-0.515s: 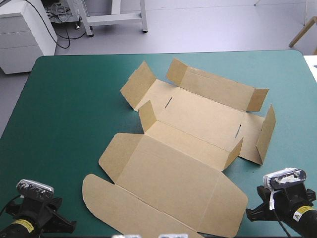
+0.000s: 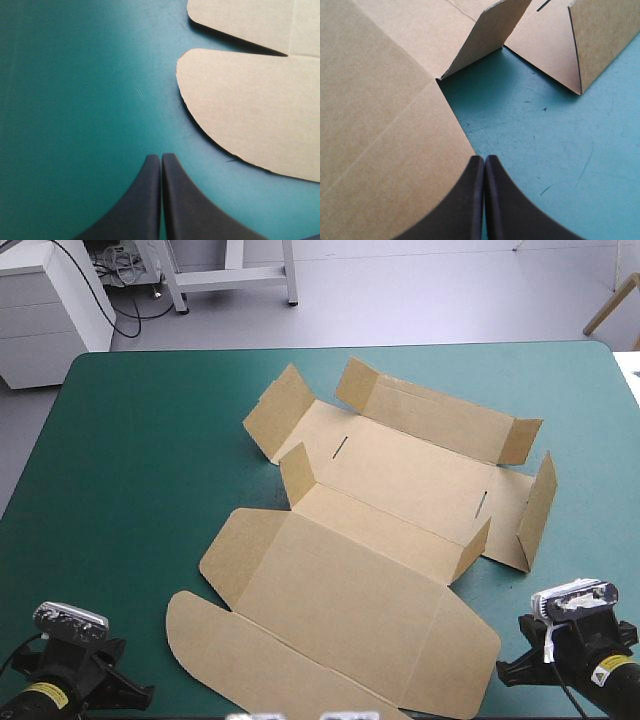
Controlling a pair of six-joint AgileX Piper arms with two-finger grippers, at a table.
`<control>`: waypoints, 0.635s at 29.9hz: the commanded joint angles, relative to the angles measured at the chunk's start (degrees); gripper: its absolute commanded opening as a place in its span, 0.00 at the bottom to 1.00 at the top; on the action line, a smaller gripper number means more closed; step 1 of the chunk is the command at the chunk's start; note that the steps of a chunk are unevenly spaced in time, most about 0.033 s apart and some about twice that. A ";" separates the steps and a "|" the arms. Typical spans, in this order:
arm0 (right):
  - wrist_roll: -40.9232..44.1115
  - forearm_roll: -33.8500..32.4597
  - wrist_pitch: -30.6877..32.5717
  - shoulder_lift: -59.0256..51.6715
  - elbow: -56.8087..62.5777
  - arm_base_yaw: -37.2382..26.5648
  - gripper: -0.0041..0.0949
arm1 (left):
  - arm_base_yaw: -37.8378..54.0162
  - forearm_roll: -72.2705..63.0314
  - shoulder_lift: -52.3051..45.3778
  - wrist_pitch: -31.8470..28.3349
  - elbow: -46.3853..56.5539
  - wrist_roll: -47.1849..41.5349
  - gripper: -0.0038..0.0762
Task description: Fold the box
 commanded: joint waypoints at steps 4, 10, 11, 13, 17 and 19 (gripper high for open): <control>0.02 0.52 -3.18 0.91 -1.30 0.03 0.02 | -0.08 -0.77 0.82 -2.99 -1.13 -0.27 0.04; 0.02 0.33 -2.96 1.01 -1.30 0.03 0.02 | -0.08 -0.77 0.82 -2.99 -1.13 -0.27 0.04; 0.02 0.33 -2.96 1.01 -1.30 0.03 0.02 | -0.08 -0.77 0.82 -2.99 -1.13 -0.27 0.04; 0.02 0.33 -2.96 1.01 -1.40 0.03 0.02 | -0.08 -0.77 0.82 -2.99 -1.13 -0.27 0.04; 0.02 0.33 -2.48 1.01 -1.61 0.03 0.02 | -0.08 -0.77 0.82 -2.99 -1.13 -0.27 0.04; 0.02 0.33 -2.61 1.01 -1.61 0.03 0.02 | -0.08 -0.77 0.82 -2.99 -1.13 -0.27 0.04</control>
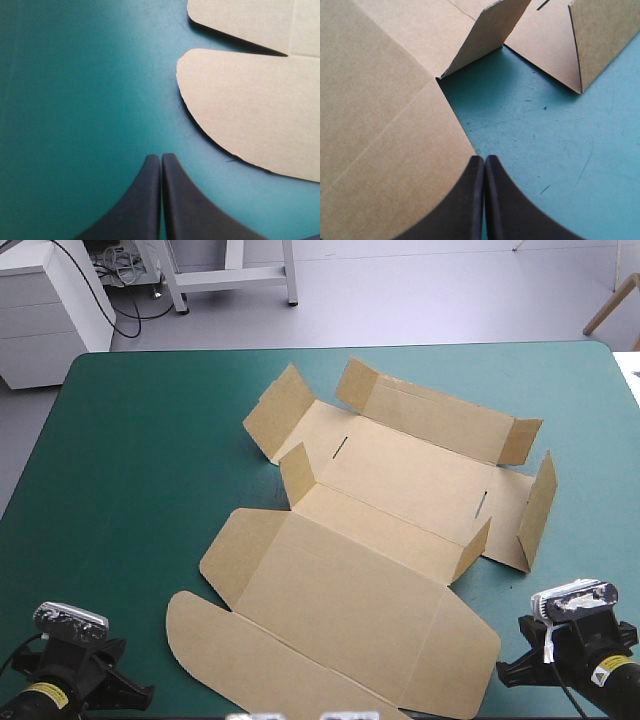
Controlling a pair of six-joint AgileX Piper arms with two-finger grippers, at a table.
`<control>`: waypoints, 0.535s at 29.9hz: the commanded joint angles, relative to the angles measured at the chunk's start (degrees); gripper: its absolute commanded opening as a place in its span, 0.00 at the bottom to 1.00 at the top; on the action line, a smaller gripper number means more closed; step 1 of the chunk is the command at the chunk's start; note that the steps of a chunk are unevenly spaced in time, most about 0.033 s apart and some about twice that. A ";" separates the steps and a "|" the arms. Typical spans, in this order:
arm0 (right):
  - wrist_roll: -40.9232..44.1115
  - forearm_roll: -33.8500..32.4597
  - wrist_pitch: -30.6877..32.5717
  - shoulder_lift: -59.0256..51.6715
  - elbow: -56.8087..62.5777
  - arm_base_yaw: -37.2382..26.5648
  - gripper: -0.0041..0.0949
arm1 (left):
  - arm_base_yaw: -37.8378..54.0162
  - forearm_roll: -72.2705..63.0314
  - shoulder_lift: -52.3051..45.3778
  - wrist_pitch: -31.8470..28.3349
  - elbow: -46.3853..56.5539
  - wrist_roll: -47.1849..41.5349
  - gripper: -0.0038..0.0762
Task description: Fold the box
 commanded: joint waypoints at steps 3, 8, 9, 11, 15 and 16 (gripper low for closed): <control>-0.60 -0.36 -2.90 1.01 -1.61 0.03 0.03 | -0.08 -0.77 0.82 -2.99 -1.13 0.56 0.04; -0.05 -1.15 -3.23 1.01 -1.39 0.03 0.21 | -0.08 -0.77 0.82 -2.99 -1.13 0.86 0.04; -0.05 -1.15 -3.23 1.01 -1.39 0.03 0.30 | -0.08 -0.77 0.82 -2.99 -1.13 0.86 0.04; -0.05 -1.15 -3.23 1.01 -1.39 0.03 0.47 | -0.08 -0.77 0.82 -2.99 -1.13 0.86 0.04; -0.05 -1.15 -3.23 1.01 -1.39 0.03 0.82 | -0.08 -0.77 0.82 -2.99 -1.13 0.86 0.04; -0.05 -1.15 -3.23 1.01 -1.39 0.03 0.88 | -0.08 -0.77 0.82 -2.99 -1.13 0.86 0.04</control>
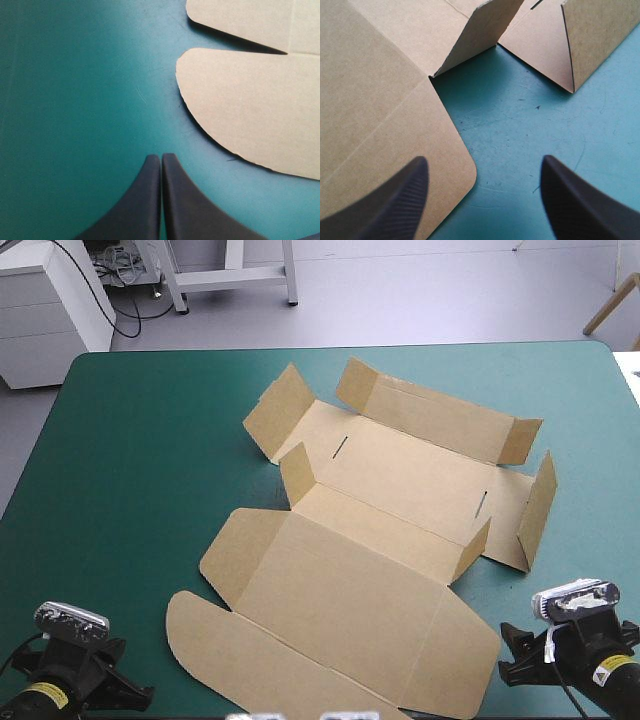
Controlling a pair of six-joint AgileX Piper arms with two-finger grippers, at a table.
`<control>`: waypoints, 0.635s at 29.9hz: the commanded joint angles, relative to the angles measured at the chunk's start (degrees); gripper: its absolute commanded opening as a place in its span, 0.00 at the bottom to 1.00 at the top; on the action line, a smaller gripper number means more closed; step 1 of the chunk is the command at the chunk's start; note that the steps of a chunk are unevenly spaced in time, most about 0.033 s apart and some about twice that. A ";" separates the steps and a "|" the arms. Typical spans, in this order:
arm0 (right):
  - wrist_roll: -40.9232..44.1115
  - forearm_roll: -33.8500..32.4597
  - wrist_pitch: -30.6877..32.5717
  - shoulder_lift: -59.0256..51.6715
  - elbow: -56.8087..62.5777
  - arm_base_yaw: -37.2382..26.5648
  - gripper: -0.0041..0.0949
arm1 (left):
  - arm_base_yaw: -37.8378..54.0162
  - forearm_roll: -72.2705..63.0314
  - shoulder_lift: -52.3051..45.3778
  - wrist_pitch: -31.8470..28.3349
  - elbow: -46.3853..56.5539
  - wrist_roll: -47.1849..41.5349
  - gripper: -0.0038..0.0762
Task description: Fold the box
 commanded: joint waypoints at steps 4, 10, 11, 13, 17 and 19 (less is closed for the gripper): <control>-0.06 0.13 -3.17 1.01 -1.39 0.03 0.91 | -0.08 -0.77 0.82 -2.99 -1.13 -0.08 0.04; 0.43 2.26 -3.25 1.12 -1.39 0.03 0.87 | -0.08 -0.77 0.82 -2.99 -1.13 -0.08 0.04; 1.41 2.26 -2.98 1.12 -1.51 0.03 0.86 | -0.08 -0.77 0.82 -2.99 -1.13 -0.08 0.04; 3.91 2.26 -1.98 1.12 -2.61 0.03 0.84 | -0.08 -0.77 0.82 -2.99 -1.13 -0.08 0.04; 8.28 1.71 -0.48 1.52 -8.45 0.03 0.81 | -0.08 -0.77 0.82 -2.99 -1.13 -0.08 0.04; 9.52 1.46 0.91 3.00 -11.80 0.03 0.79 | -0.08 -0.77 0.82 -2.99 -1.13 -0.08 0.04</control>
